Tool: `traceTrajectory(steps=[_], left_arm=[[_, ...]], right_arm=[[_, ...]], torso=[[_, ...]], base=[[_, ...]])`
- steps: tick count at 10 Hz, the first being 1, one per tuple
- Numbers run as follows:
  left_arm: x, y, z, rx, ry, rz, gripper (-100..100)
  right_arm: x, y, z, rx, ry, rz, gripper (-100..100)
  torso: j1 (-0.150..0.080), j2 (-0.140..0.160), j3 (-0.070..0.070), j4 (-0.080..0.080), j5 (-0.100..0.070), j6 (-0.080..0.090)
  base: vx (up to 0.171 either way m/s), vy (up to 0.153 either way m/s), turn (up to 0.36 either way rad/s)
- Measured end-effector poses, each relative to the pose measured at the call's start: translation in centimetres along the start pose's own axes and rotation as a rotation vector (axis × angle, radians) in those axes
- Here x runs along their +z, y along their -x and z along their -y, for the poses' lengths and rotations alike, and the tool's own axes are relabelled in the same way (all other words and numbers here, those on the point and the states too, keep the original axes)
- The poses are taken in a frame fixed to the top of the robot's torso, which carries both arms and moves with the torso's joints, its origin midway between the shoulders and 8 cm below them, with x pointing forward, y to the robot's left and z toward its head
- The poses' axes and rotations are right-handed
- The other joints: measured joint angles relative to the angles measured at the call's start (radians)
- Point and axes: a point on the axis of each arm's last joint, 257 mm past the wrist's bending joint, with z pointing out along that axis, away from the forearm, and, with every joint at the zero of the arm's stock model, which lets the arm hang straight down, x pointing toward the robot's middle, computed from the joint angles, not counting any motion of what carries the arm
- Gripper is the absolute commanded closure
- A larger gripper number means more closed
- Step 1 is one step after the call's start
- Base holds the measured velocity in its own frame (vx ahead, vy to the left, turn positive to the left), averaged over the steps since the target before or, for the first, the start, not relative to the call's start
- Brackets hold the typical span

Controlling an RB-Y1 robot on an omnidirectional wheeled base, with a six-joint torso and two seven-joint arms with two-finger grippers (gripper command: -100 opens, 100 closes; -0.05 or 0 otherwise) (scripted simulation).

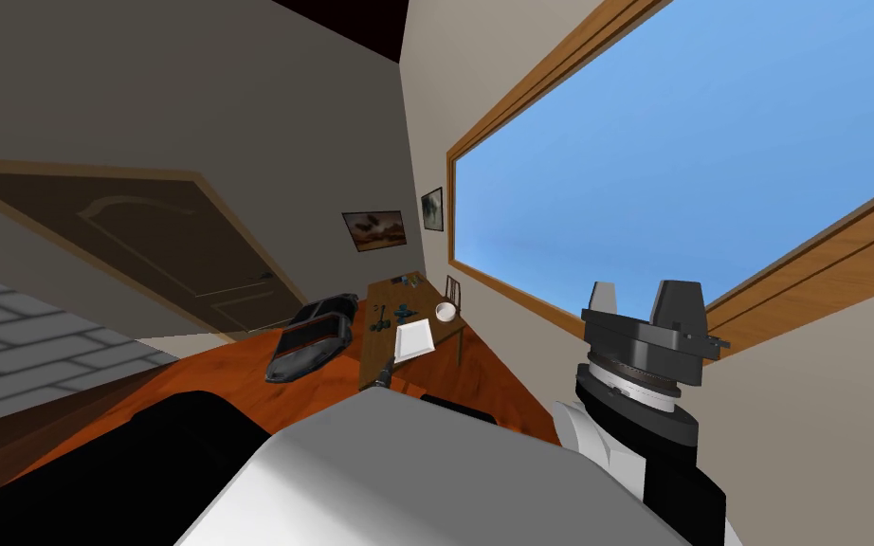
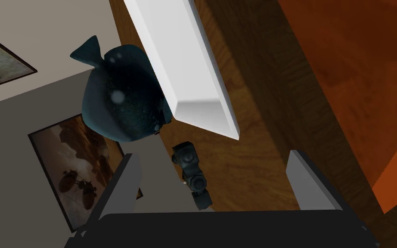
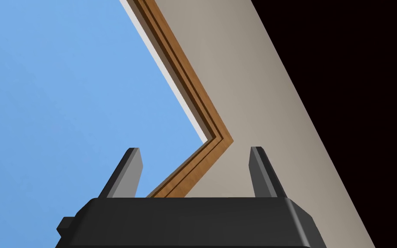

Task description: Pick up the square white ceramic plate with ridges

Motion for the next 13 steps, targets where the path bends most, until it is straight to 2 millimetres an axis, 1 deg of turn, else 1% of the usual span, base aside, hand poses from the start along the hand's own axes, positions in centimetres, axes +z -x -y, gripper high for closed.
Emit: traceTrajectory(steps=[2, 3, 6, 9, 13], left_arm=[[-0.8, 0.1, -2.1, -0.05, 0.036, 0.022, -100], [-1.2, -0.2, -2.8, -0.079, 0.049, 0.034, -100], [-1.8, -0.8, -4.1, -0.138, 0.065, 0.06, -100], [-2.0, -2.2, -4.3, -0.23, 0.055, 0.095, -100], [-1.5, -5.2, -3.0, -0.352, 0.02, 0.127, -100]], right_arm=[[0.0, 0.0, 0.0, 0.0, 0.0, 0.0, 0], [0.0, 0.0, 0.0, 0.0, 0.0, 0.0, 0], [0.0, 0.0, 0.0, 0.0, 0.0, 0.0, 0], [0.0, 0.0, 0.0, 0.0, 0.0, 0.0, 0], [0.0, 0.0, 0.0, 0.0, 0.0, 0.0, 0]], torso=[[-0.001, -0.002, -0.001, 0.0, 0.0, 0.0], [-0.001, -0.003, -0.002, -0.001, 0.0, 0.0], [0.0, -0.002, -0.001, 0.0, 0.0, 0.0], [-0.002, -0.006, -0.003, -0.001, -0.001, 0.0], [0.0, -0.002, -0.001, 0.0, 0.0, 0.0]], base=[[0.078, -0.058, 0.012], [0.053, -0.034, 0.003], [0.067, -0.032, -0.006], [0.12, -0.058, -0.015], [0.063, -0.027, -0.013]])
